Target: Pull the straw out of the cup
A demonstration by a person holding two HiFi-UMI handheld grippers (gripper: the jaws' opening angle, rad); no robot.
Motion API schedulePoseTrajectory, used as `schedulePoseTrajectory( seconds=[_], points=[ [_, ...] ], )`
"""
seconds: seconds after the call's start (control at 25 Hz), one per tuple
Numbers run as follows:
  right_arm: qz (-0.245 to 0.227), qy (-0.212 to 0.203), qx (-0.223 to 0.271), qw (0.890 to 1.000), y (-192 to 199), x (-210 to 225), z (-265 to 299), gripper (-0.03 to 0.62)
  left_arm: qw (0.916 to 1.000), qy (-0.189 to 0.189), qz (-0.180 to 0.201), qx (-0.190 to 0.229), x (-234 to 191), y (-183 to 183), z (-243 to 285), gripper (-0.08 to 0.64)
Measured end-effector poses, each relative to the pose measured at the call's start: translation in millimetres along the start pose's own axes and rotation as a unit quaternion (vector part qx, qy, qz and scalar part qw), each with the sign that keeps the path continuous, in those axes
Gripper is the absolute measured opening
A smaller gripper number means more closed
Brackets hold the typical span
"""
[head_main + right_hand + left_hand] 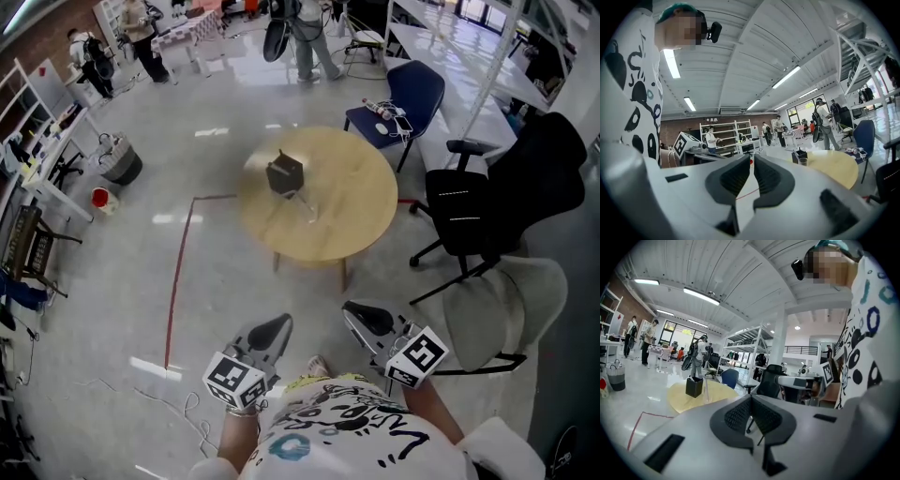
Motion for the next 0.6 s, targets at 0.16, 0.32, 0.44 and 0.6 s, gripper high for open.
schedulePoseTrajectory(
  seconds=[0.16, 0.32, 0.44, 0.6],
  points=[
    [0.004, 0.014, -0.007, 1.0, 4.1, 5.1, 1.6, 0.029, 0.9999, 0.006, -0.008, -0.007, -9.2, 5.2, 3.9, 0.015],
    [0.007, 0.025, -0.016, 1.0, 6.7, 13.9, 2.4, 0.029, 0.9997, 0.013, -0.016, -0.01, -15.9, 7.6, 13.4, 0.015],
    [0.011, 0.03, -0.02, 0.999, 7.0, 21.4, 7.4, 0.029, 0.9996, 0.017, -0.02, -0.01, -21.6, 5.4, 20.1, 0.015],
    [0.016, 0.025, -0.023, 0.999, 7.3, 31.6, 21.5, 0.029, 0.9995, 0.017, -0.024, -0.014, -31.2, 3.7, 27.0, 0.015]
  ],
)
Point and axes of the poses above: the fingertips, and each gripper's own axes: z forward along the fingers, x to its right, y out of its underside, the point moved 9 cm from there along -z, backward along the fingers, and after that the axes turned 5 degrees about x, right-handed, at the moved point
